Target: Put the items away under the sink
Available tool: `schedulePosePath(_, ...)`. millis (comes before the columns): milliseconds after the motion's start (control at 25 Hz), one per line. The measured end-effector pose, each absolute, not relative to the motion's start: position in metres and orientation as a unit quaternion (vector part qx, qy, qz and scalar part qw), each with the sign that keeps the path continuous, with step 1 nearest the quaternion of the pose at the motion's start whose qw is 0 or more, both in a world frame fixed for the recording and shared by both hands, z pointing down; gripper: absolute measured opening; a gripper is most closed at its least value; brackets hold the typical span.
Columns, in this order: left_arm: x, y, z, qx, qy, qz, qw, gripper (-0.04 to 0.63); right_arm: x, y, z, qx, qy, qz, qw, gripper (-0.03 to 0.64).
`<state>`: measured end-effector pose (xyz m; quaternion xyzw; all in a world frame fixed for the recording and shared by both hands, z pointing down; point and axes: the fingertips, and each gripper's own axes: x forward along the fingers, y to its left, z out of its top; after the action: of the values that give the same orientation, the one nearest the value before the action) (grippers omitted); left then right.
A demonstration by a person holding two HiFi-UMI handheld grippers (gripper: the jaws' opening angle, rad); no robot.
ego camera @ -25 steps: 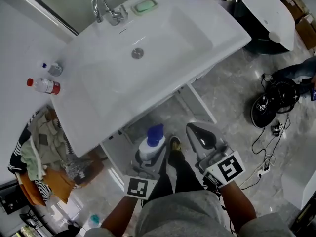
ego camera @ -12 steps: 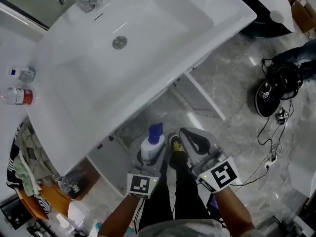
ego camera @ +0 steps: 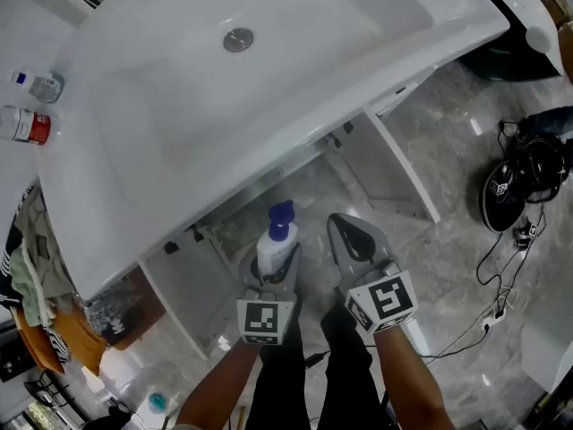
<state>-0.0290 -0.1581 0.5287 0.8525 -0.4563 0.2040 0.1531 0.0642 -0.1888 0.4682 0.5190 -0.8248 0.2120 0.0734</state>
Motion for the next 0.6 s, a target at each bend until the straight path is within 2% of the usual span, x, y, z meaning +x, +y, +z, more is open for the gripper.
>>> schedulePosePath(240,-0.038,-0.153,0.579,0.816,-0.520,0.196,0.157,0.213,0.066,-0.190,0.516,0.498,-0.841,0.202,0.066,0.000)
schedulePosePath(600,-0.050,-0.177,0.649,0.813,-0.542,0.176,0.119,0.213,0.051,-0.204,0.580,0.495,-0.850,0.176,0.039,0.000)
